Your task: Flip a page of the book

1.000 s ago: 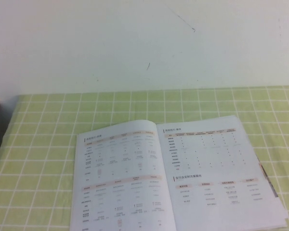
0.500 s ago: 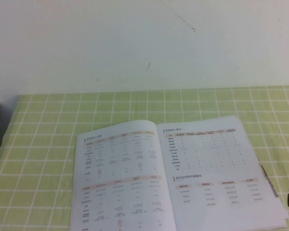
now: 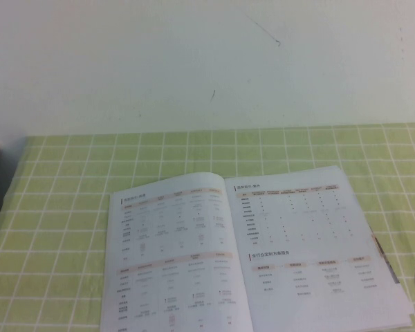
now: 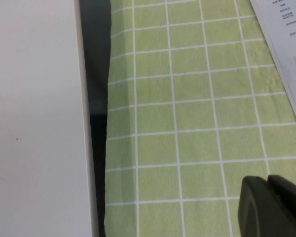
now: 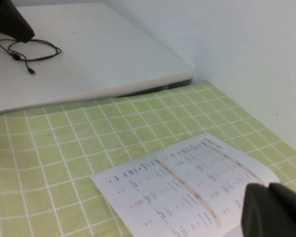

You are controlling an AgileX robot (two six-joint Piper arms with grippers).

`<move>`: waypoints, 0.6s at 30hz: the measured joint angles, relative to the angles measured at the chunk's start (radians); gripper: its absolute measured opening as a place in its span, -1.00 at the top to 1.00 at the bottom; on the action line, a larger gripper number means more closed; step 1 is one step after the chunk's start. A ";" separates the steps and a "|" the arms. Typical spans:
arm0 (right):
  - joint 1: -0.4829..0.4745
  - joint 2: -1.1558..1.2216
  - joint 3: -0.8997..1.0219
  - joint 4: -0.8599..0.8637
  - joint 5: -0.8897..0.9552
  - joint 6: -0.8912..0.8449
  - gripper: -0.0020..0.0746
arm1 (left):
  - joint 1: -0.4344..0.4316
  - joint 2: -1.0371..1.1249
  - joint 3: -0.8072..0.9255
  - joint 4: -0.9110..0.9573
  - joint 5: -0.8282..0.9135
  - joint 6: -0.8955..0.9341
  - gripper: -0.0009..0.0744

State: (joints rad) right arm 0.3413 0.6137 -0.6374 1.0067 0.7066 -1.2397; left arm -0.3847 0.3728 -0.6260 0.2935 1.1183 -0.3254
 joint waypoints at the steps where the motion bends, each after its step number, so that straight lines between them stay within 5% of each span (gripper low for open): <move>1: 0.000 0.000 0.000 0.000 0.000 0.000 0.95 | 0.000 0.000 0.000 -0.002 0.000 0.000 0.99; 12: 0.000 0.000 0.000 0.001 0.013 0.000 0.95 | 0.000 0.000 0.000 -0.002 0.002 0.000 0.99; 18: 0.000 -0.007 0.000 -0.214 -0.033 0.002 0.95 | 0.000 0.000 0.000 -0.004 0.002 0.000 0.99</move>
State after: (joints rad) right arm 0.3413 0.6069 -0.6374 0.7930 0.6734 -1.2374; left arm -0.3847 0.3728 -0.6260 0.2892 1.1199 -0.3254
